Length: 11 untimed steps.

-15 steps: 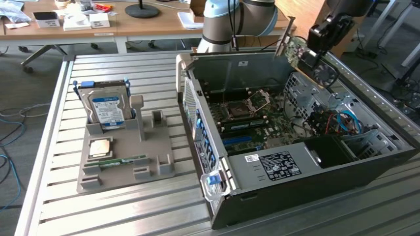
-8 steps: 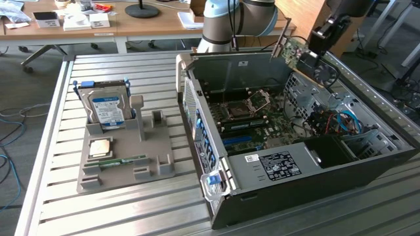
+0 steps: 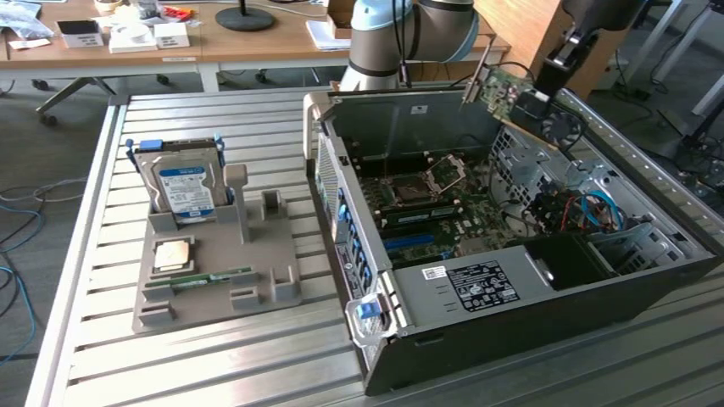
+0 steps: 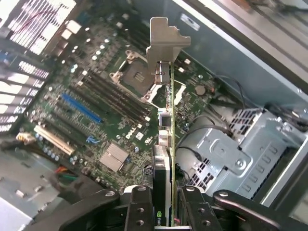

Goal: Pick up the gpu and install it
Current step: 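Insert the gpu into the slot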

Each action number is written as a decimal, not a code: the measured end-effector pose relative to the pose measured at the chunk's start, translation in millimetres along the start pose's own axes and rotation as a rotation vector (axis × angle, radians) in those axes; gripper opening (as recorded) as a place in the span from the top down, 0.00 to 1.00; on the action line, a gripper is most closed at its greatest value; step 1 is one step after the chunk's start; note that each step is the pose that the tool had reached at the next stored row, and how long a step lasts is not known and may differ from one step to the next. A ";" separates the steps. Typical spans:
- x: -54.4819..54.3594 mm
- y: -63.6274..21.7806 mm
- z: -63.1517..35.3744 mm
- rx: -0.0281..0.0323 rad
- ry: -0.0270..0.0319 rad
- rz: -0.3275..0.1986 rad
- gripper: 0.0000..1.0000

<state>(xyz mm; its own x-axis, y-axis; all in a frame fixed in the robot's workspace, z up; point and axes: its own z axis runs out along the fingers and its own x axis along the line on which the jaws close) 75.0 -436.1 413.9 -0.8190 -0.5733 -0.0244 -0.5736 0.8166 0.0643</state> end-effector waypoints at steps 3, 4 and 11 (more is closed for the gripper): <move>0.0 0.0 0.5 -0.0014 0.0036 -0.055 0.73; 0.0 0.0 0.6 -0.0018 0.0048 -0.074 0.73; 0.1 -0.1 1.6 -0.0050 0.0129 -0.201 0.73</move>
<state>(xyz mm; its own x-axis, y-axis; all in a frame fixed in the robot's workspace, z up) 74.9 -436.1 412.3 -0.6877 -0.7256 -0.0245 -0.7254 0.6853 0.0643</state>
